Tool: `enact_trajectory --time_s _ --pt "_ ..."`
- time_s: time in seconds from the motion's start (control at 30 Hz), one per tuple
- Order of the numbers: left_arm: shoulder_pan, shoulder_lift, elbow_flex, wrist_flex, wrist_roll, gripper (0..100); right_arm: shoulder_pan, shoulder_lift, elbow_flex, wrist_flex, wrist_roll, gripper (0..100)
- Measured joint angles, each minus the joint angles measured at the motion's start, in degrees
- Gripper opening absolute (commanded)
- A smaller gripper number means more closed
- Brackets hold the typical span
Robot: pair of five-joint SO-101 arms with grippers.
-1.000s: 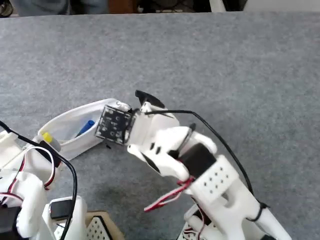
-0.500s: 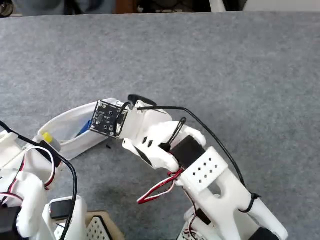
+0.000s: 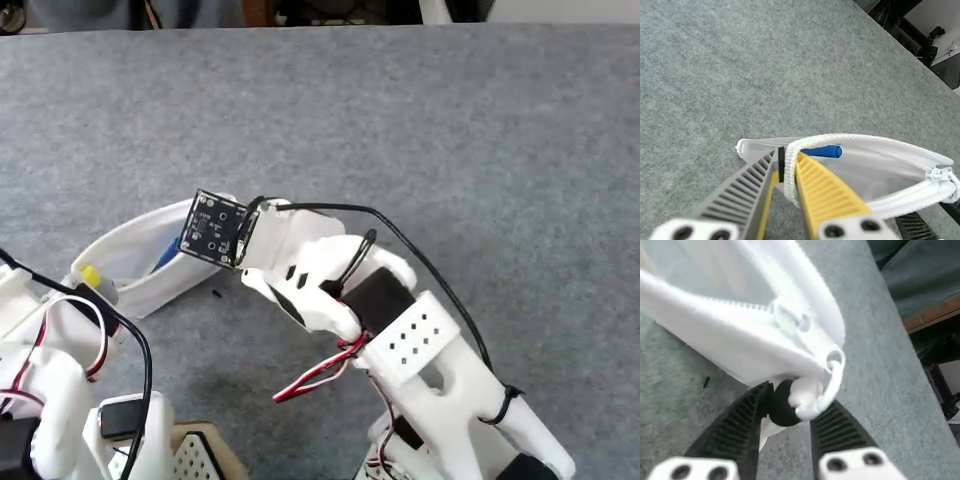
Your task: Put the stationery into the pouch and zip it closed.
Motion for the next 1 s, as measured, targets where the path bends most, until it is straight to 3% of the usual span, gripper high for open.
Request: enact_trajectory --time_s 0.27,0.43,0.53,0.7,1.0 --pt "0.00 0.26 0.00 0.00 -0.18 3 -0.18 -5.10 -7.21 0.00 -7.03 1.1" --pt "0.18 0.18 -0.53 0.00 -8.09 8 -0.62 -9.05 -8.62 0.00 -8.26 1.1" --pt "4.22 -0.18 -1.76 0.00 -13.01 13 -1.85 -9.58 -8.62 0.09 -8.26 1.1" --pt "11.78 -5.98 -3.43 0.00 -14.07 18 -2.11 -9.76 -8.62 0.09 -8.26 1.1" --pt "13.89 -13.80 -3.87 0.00 -14.59 28 -2.37 -10.20 -11.25 2.81 -8.26 1.1"
